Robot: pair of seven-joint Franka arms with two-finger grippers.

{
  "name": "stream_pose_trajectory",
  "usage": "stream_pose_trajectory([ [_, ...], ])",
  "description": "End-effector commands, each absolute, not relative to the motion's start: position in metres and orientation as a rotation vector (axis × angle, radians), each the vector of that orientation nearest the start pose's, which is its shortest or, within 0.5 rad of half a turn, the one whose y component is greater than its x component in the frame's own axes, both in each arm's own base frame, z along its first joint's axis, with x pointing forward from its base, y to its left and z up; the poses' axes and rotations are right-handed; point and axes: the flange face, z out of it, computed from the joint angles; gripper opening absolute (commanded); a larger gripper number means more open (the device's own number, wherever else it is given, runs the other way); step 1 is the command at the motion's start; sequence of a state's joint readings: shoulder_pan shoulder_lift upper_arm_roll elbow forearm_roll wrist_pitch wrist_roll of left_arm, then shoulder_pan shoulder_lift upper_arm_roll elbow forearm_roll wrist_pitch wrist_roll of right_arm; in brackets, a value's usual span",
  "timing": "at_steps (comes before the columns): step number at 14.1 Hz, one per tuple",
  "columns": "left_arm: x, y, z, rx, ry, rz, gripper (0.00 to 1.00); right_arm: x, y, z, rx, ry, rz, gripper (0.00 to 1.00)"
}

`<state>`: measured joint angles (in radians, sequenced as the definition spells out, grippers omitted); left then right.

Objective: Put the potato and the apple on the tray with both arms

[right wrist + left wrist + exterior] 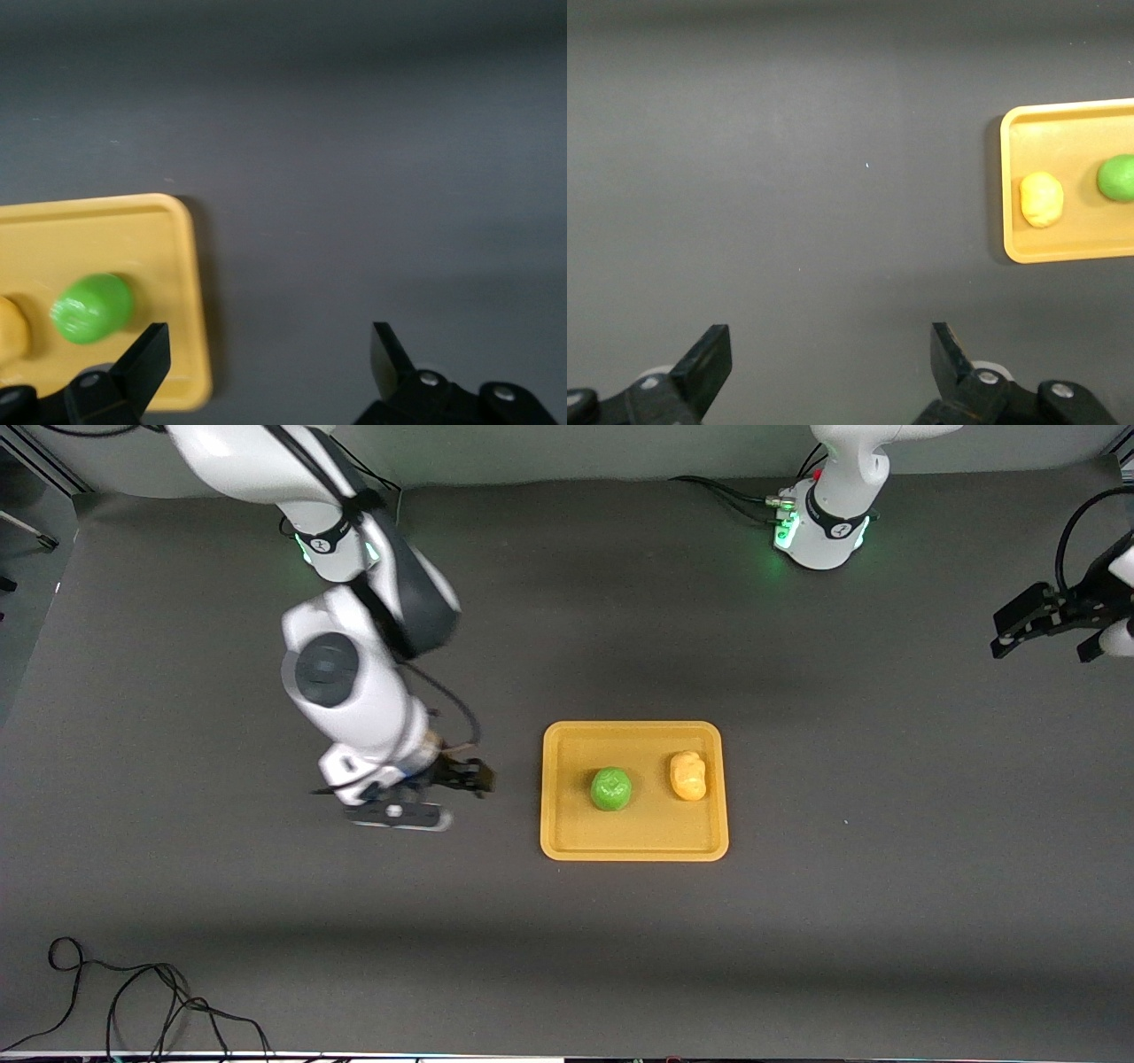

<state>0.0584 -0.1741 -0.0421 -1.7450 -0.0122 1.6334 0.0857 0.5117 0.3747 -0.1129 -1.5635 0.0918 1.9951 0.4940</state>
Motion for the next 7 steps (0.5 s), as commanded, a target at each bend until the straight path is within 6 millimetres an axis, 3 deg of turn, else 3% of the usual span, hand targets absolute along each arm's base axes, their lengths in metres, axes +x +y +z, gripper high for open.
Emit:
stream_pose_trajectory([
  [1,0.490,0.004,0.647,-3.132,0.080,-0.086,1.00,0.599,0.223,0.461,-3.104,0.174,-0.018,1.00],
  [3,0.491,0.021,0.640,-3.127,0.055,-0.073,1.00,0.597,0.196,0.487,-3.110,0.192,0.002,1.00],
  [4,0.492,0.022,0.626,-3.127,0.053,-0.054,1.00,0.599,0.166,0.508,-3.096,0.257,-0.019,1.00],
  [7,0.497,0.026,0.614,-3.126,0.039,-0.066,1.00,0.579,0.129,0.563,-3.168,0.226,0.016,1.00],
])
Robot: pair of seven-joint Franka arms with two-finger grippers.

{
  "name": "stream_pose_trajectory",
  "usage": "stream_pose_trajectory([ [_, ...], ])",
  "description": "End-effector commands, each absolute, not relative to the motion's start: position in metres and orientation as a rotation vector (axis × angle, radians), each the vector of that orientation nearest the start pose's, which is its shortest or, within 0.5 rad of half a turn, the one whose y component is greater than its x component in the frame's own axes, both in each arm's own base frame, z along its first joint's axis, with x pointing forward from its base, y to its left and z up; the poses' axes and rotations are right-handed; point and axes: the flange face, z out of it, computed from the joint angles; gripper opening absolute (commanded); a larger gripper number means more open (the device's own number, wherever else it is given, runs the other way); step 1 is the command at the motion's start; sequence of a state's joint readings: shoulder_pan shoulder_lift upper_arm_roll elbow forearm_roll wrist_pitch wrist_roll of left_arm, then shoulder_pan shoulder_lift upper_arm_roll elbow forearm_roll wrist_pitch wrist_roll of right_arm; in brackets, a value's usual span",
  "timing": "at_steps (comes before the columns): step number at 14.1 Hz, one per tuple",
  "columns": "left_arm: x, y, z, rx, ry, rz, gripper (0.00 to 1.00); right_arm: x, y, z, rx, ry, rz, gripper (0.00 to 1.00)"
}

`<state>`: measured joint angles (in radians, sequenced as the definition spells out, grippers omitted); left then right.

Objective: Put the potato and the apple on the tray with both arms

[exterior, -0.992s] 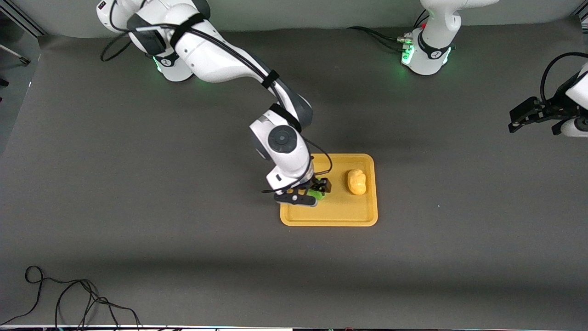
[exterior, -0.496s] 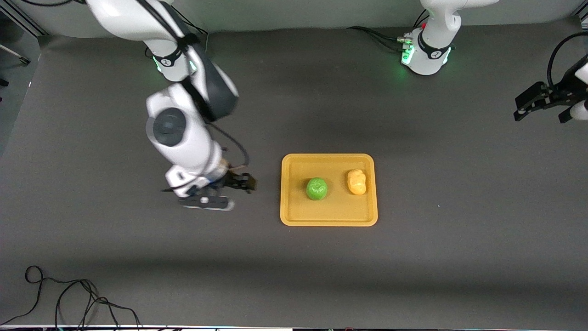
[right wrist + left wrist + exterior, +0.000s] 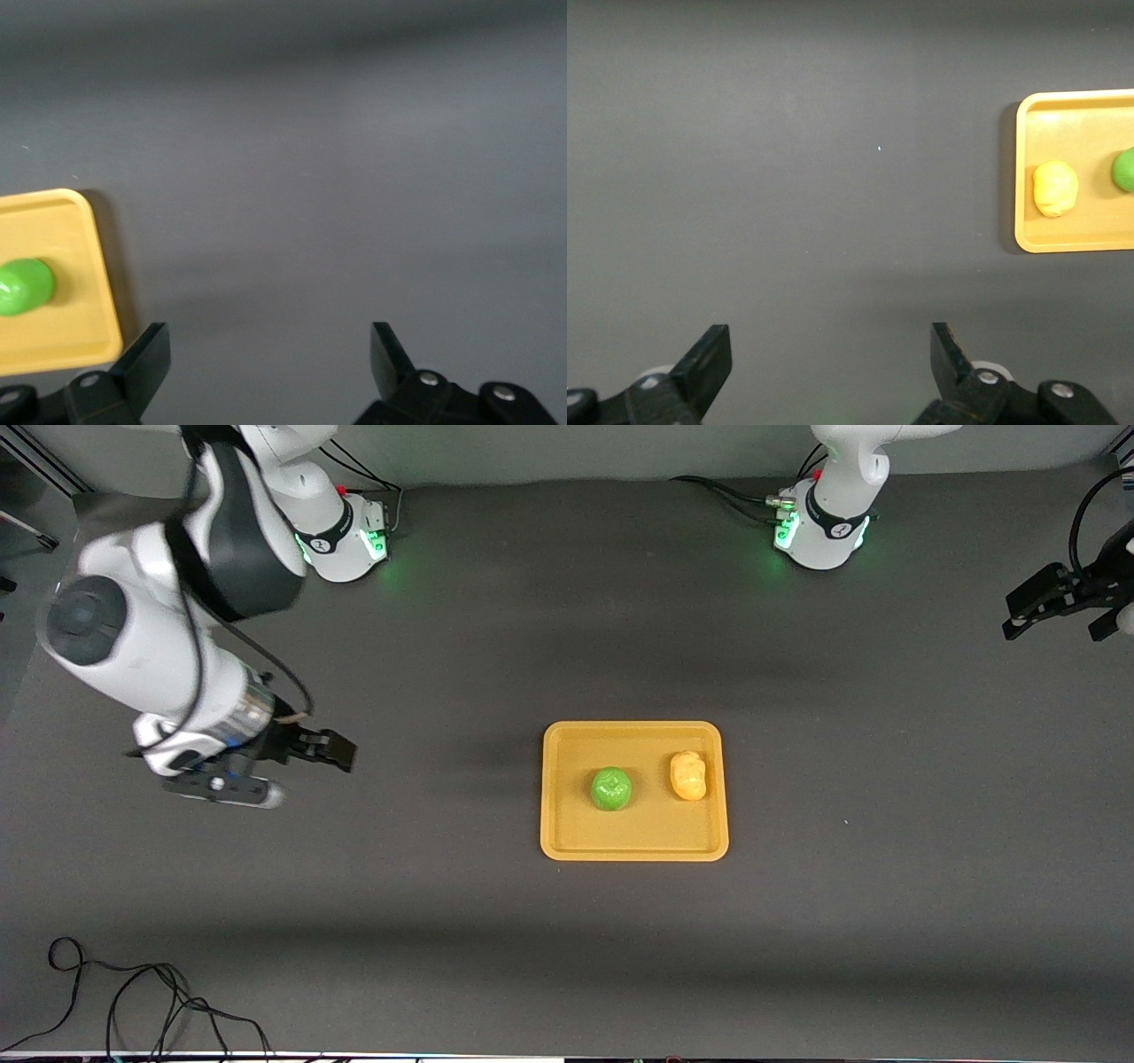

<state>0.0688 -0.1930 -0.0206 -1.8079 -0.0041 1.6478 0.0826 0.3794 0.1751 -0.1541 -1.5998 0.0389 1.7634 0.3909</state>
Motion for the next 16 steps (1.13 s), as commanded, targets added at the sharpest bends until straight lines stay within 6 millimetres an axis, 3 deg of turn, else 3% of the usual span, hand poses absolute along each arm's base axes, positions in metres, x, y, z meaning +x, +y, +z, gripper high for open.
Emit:
stream_pose_trajectory([
  [1,0.496,0.031,0.614,-3.125,0.025,-0.075,1.00,0.569,0.122,0.581,-3.203,0.201,-0.025,1.00],
  [4,0.485,0.024,0.627,-3.122,0.036,-0.087,1.00,0.553,0.082,0.609,-3.206,0.176,-0.010,1.00],
  [7,0.479,0.003,0.620,-3.097,0.092,-0.082,1.00,0.538,0.061,0.634,-3.133,0.238,-0.019,1.00],
  [12,0.478,-0.001,0.618,-3.058,0.109,-0.077,1.00,0.538,0.035,0.637,-3.067,0.320,-0.010,1.00],
  [16,0.478,-0.003,0.622,-3.070,0.108,-0.090,1.00,0.543,0.023,0.620,-3.042,0.331,0.012,1.00],
])
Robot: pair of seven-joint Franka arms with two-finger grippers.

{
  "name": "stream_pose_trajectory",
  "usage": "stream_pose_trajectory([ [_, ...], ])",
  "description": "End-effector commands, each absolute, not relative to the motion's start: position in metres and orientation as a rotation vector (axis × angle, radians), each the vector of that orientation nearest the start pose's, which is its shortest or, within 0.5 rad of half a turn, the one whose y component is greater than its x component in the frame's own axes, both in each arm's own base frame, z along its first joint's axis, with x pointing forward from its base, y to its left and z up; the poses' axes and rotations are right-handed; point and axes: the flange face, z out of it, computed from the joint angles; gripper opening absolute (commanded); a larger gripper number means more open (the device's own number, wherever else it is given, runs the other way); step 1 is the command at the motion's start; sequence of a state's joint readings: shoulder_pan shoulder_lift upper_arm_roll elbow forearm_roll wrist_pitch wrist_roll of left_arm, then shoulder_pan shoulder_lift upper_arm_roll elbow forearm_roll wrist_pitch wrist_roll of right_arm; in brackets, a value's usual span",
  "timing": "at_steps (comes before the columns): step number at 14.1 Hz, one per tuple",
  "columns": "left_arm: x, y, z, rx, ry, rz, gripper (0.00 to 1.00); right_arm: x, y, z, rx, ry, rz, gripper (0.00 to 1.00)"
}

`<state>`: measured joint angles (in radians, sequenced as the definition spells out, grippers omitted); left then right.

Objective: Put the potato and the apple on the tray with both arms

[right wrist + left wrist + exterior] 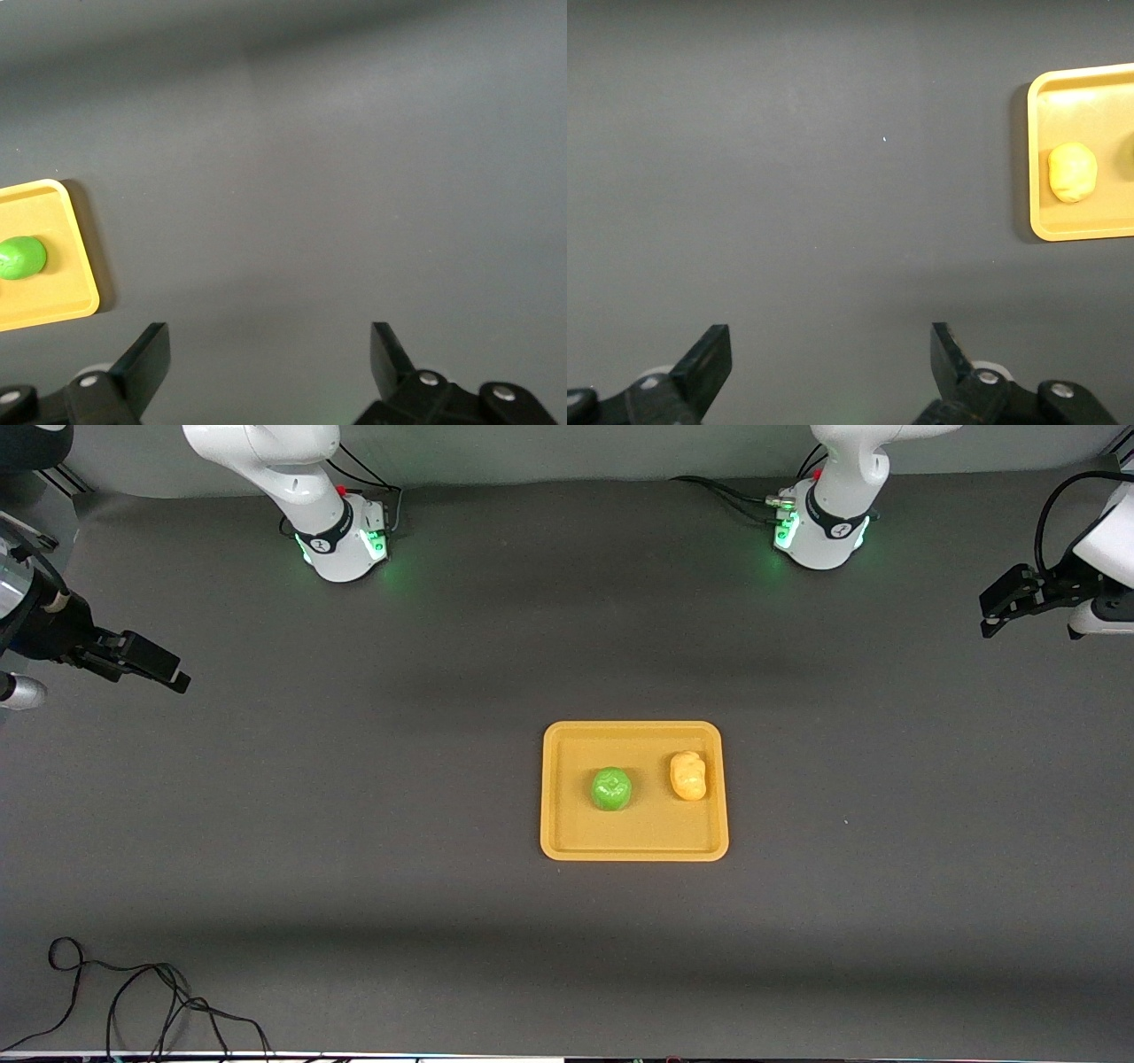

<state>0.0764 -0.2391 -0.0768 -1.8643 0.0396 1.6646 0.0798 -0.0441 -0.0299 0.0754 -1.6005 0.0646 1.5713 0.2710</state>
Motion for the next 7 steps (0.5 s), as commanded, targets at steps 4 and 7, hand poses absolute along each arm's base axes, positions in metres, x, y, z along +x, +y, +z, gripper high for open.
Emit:
stream_pose_trajectory([
  [4,0.481,-0.004,0.623,-3.091,0.058,-0.114,1.00,0.538,0.015,0.608,-3.085,0.219,0.045,1.00],
  [7,0.481,-0.006,0.623,-3.092,0.038,-0.115,1.00,0.542,0.029,0.602,-3.109,0.137,0.026,1.00],
])
